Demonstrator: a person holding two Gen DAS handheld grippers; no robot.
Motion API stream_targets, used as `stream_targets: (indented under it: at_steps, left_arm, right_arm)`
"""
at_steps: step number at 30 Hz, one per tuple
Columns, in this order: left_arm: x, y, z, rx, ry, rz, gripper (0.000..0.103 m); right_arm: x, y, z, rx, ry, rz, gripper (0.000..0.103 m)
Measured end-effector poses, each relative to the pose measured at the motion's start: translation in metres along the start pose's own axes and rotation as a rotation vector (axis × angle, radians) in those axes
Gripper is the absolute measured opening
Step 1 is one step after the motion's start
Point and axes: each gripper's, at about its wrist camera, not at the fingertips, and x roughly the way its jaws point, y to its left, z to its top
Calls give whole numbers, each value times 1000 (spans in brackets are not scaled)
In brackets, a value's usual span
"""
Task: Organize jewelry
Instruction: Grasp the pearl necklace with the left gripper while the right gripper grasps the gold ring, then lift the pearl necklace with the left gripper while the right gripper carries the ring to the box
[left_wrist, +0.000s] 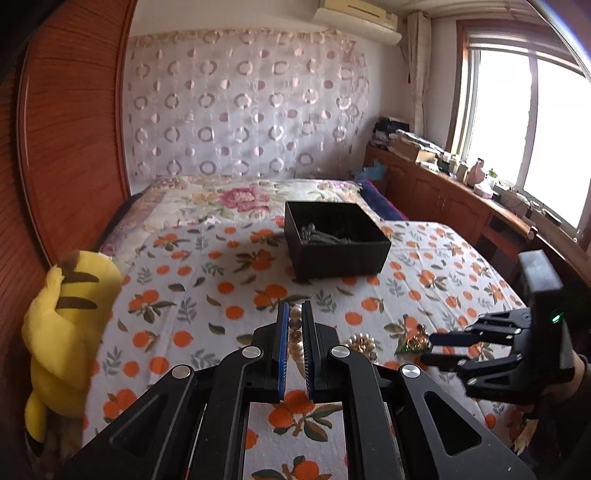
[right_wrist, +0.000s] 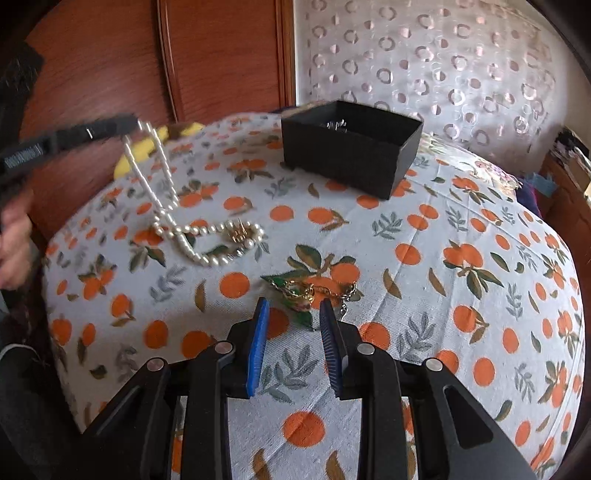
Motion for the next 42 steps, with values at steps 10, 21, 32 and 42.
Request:
stream_targets:
  at_steps: [10, 21, 32, 42]
  left_arm:
    - [0, 2, -1, 0, -5, 7, 6]
    - [4, -2, -5, 9, 6, 2, 6]
    - [4, -8, -5, 15, 4, -4, 6]
    - [-2, -17, 27, 38, -56, -29, 6]
  right_arm:
    - [7, -1, 6, -59, 22, -1, 18]
    - [-25, -15, 11, 16, -70, 41, 13]
    - [-60, -26, 38, 19, -175, 17, 13]
    - [-53, -29, 37, 26, -173, -6, 14]
